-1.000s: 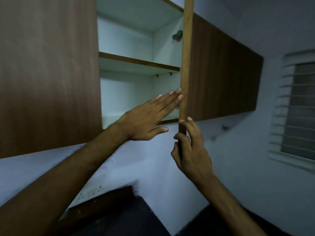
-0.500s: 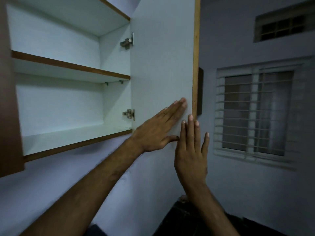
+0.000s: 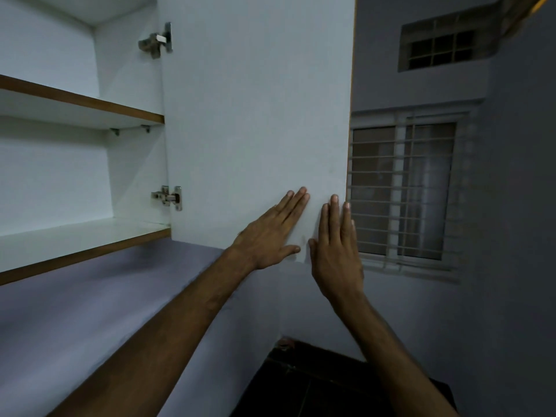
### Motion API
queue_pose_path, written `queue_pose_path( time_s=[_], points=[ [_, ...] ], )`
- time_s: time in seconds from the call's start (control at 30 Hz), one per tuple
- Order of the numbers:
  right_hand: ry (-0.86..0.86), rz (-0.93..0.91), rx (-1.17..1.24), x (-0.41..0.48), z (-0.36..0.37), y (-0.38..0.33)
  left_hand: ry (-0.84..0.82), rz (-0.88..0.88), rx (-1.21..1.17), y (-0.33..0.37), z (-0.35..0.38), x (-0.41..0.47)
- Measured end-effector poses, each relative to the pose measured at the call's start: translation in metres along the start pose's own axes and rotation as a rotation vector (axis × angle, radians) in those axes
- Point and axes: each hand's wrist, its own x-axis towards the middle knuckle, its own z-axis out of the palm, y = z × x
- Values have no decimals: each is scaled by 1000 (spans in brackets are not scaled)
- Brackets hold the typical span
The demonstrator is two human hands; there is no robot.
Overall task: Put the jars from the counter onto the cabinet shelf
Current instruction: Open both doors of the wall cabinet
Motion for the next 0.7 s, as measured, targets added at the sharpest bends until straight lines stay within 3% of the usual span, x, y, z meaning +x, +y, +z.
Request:
queue_pose_path(
  time_s=[0.17, 0.4, 0.57, 0.7],
  points=[
    [-122, -6, -49, -2, 39, 14, -221, 4, 7, -7, 35, -2],
    [-56, 66, 104, -3, 51, -7, -223, 15, 124, -23, 36, -21],
    [-82, -37, 451, 5, 47, -75, -135, -31, 319, -73, -27, -82],
    [-84, -199, 715, 11, 41, -185, -297, -77, 677, -127, -122, -175]
  ],
)
